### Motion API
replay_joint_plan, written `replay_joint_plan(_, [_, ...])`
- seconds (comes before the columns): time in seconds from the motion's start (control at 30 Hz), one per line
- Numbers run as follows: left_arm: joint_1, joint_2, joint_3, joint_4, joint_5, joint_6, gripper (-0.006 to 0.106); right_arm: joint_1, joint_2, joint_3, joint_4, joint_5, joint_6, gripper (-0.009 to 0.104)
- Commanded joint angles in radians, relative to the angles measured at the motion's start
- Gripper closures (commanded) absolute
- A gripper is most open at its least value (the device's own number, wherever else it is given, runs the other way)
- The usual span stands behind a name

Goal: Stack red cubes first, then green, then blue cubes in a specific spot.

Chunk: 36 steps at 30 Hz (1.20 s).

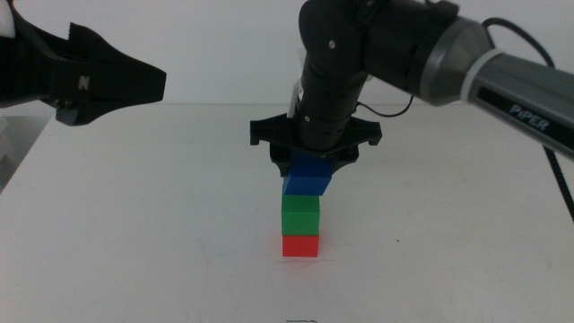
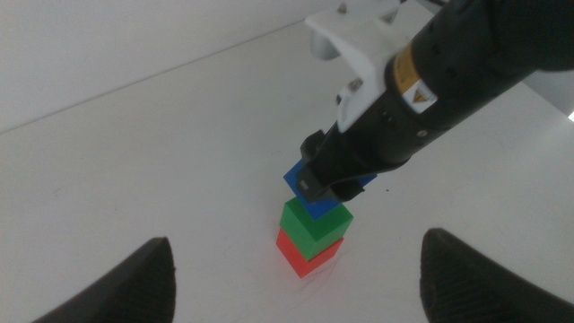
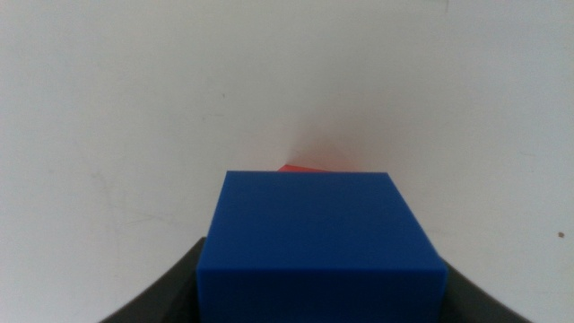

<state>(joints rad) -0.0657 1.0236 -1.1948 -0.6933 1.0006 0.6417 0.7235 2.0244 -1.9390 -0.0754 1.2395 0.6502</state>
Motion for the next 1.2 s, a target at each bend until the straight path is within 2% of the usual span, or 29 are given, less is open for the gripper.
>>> replay_joint_plan(0.0, [-0.001,-0.013,-0.024,-0.056,-0.044,-0.005,0.007,0.001,-0.046,-0.04,-0.022,0.062,0.005,0.096])
replay_joint_plan(0.7, [-0.001,-0.013,-0.024,-0.056,-0.044,-0.005,0.007,0.002,-0.021,-0.04,0.034,0.062,0.006,0.095])
replay_joint_plan(0.87, [-0.001,-0.013,-0.024,-0.056,-0.044,-0.005,0.007,0.01,-0.024,-0.024,0.02,0.063,0.006,0.095])
replay_joint_plan(0.9, [-0.001,-0.013,-0.024,-0.056,-0.044,-0.005,0.007,0.01,-0.037,-0.026,-0.017,0.062,0.009,0.095])
replay_joint_plan(1.03, [-0.001,-0.013,-0.024,-0.056,-0.044,-0.005,0.007,0.01,-0.07,-0.027,-0.042,0.062,0.011,0.095])
replay_joint_plan(1.17, [-0.001,-0.013,-0.024,-0.056,-0.044,-0.005,0.007,0.01,-0.081,-0.027,-0.043,0.063,0.025,0.095])
